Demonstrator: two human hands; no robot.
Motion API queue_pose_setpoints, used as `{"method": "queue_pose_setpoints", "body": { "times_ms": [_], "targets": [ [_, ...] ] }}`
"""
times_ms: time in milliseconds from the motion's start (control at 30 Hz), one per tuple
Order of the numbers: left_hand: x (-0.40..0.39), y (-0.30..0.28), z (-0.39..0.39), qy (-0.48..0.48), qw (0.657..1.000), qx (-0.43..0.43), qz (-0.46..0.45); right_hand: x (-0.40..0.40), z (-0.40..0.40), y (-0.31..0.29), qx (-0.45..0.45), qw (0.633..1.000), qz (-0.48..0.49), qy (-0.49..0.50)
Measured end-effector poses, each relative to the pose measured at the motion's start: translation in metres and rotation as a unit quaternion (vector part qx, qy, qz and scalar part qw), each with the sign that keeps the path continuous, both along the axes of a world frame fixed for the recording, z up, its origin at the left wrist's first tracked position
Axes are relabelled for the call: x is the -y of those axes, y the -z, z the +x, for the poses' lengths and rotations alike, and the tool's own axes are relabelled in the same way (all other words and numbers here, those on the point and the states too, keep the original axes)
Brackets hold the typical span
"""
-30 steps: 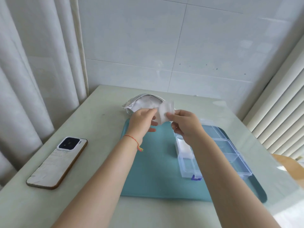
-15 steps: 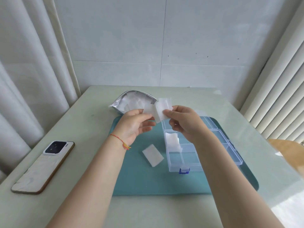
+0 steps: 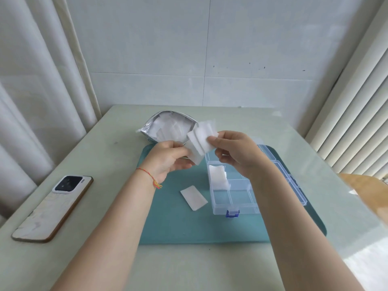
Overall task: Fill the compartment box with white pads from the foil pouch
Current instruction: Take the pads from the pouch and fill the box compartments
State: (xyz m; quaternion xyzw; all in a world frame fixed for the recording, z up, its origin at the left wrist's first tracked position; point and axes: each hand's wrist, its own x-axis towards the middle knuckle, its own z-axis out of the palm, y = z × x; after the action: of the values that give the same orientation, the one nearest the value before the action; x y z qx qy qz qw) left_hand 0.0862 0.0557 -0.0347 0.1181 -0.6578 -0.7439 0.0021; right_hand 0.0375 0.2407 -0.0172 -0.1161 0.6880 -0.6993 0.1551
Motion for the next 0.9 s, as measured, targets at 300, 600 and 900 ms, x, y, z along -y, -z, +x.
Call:
{"method": "queue_pose_setpoints", "body": {
  "times_ms": [300,600,900],
  "targets": [
    [0.006,-0.005,-0.002,0.031,0.994,-0.029,0.099,0.011,0.004,0.004,-0.038,0.996,0.077,0.023],
    [-0.003,-0.013,0.005,0.027,0.990,-0.068,0.124,0.028,0.017,-0.002,-0.123,0.979,0.102,0.126],
    [0.024,0.021,0.009,-0.139,0.981,-0.008,-0.136,0.046,0.038,0.011,-0.278,0.819,0.494,-0.089]
  ]
}}
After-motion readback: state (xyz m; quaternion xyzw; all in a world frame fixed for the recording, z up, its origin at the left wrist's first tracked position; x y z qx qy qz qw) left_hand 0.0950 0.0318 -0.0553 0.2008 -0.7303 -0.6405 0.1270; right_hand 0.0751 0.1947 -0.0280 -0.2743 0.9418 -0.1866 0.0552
